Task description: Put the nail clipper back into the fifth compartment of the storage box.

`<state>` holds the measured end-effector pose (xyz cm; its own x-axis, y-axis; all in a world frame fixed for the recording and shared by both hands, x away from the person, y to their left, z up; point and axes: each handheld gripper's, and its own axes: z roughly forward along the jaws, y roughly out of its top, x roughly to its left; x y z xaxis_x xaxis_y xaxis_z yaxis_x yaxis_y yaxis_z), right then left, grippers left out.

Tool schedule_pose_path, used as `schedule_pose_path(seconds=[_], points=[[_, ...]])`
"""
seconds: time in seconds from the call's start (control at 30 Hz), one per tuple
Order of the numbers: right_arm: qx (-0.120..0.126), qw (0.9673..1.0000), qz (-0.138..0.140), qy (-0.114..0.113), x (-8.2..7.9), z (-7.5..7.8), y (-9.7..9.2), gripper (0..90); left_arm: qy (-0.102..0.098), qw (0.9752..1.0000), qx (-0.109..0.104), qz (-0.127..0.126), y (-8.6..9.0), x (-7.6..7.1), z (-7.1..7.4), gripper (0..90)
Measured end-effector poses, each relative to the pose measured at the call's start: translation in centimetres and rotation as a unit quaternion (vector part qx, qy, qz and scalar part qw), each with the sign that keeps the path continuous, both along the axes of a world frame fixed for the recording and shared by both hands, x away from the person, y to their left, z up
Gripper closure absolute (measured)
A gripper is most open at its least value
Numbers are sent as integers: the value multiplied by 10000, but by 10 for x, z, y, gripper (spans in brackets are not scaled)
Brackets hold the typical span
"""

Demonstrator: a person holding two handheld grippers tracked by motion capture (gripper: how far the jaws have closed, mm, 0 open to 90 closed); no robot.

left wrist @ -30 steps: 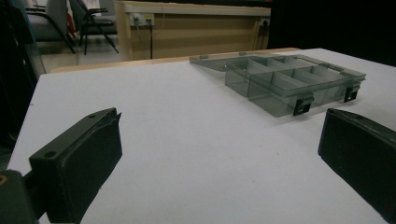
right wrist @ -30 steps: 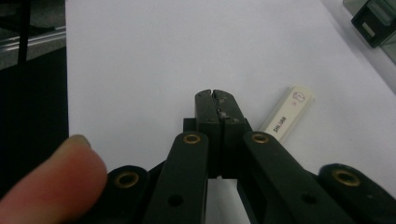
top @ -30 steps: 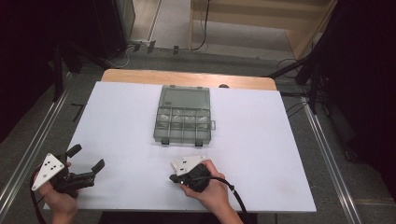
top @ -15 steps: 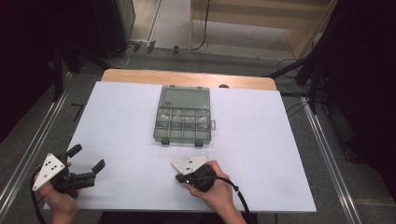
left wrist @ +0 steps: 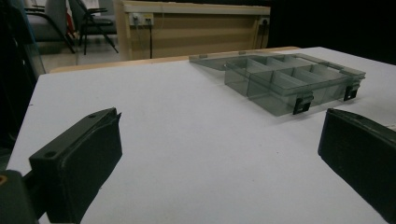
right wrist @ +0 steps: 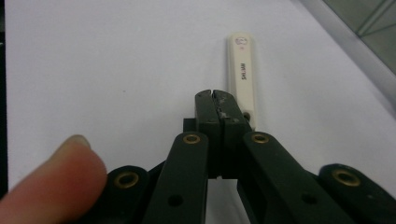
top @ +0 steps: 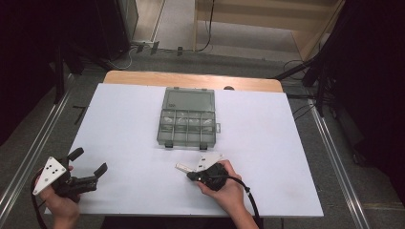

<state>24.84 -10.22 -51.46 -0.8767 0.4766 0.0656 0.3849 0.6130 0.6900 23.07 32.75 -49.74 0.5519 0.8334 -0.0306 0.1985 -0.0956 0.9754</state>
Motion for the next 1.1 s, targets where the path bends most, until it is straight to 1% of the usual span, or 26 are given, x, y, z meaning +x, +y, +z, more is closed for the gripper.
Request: schedule_pose_path(seconds=[0.17, 0.27, 0.33, 0.4, 0.43, 0.47, 0.5, 0.53, 0.57, 0.6, 0.63, 0.67, 0.7, 0.73, 0.77, 0.8, 0.83, 0.87, 0.93, 0.97, 1.0, 1.03, 1.07, 1.1], points=[[46, 9999, -102, 23, 3, -1, -6, 900, 6, 10000, 19, -1, 0, 0, 0, 0], [-3, 9999, -114, -20, 1, 1, -6, 900, 4, 10000, 20, -11, 0, 0, 0, 0], [150, 9999, -32, -16, -1, 4, -9, 900, 4, 10000, 14, -12, 0, 0, 0, 0], [226, 9997, -61, -63, -2, 8, -13, 900, 7, 10000, 9, -8, 0, 0, 0, 0], [325, 9991, -252, -130, -3, 14, -18, 763, 7, 10000, 15, -8, 0, 0, 0, 0], [325, 9991, -252, -130, -3, 14, -18, 763, 7, 10000, 15, -8, 0, 0, 0, 0], [352, 9989, -297, -132, -3, 16, -20, 714, 7, 10000, 9, -4, 0, 0, 0, 0], [376, 9985, -343, -181, -2, 20, -22, 569, 10, 10000, 5, -1, 0, 0, 0, 0], [376, 9985, -343, -181, -2, 20, -22, 569, 11, 10000, 7, -2, 0, 0, 0, 0], [326, 9985, -386, -228, -2, 22, -21, 494, 10, 10000, -9, -3, 0, 0, 0, 0], [259, 9986, -418, -216, -1, 24, -20, 405, 6, 10000, -3, -2, 0, 0, 0, 0], [195, 9987, -446, -167, 0, 27, -18, 266, 7, 10000, -6, -1, 0, 0, 0, 0], [195, 9987, -446, -167, 0, 27, -18, 266, 12, 10000, -5, -1, 0, 0, 0, 0], [-8, 9983, -564, -158, 2, 28, -14, 69, 13, 10000, -5, -4, 0, 0, 0, 0], [-8, 9983, -564, -158, 2, 28, -14, 69, 12, 10000, -6, -3, 0, 0, 0, 0], [-101, 9978, -620, -200, 2, 28, -12, 18, 12, 10000, -4, -4, 0, 0, 0, 0], [-194, 9978, -599, -215, 3, 27, -11, 0, 12, 10000, -9, -5, 0, 0, 0, 0], [-245, 9974, -654, -203, 4, 27, -10, 0, 13, 10000, -14, -5, 0, 0, 0, 0], [-288, 9969, -725, -17, 9, 25, -8, 0, 14, 10000, -18, -7, 1, 0, 0, 0], [-288, 9969, -725, -17, 9, 25, -8, 0, 15, 10000, -21, -6, 1, 0, 0, 0], [-400, 9965, -722, 99, 12, 22, -7, 0, 12, 10000, -21, -9, 1, 0, 0, 0], [-400, 9965, -722, 99, 12, 22, -7, 0, 15, 10000, -13, -11, 1, 0, 0, 0], [-500, 9963, -662, 207, 15, 21, -5, 89, 16, 10000, -19, -10, 1, 0, 0, 0], [-582, 9956, -693, 223, 15, 20, -3, 191, 16, 10000, -21, -10, 1, 0, 0, 0]])
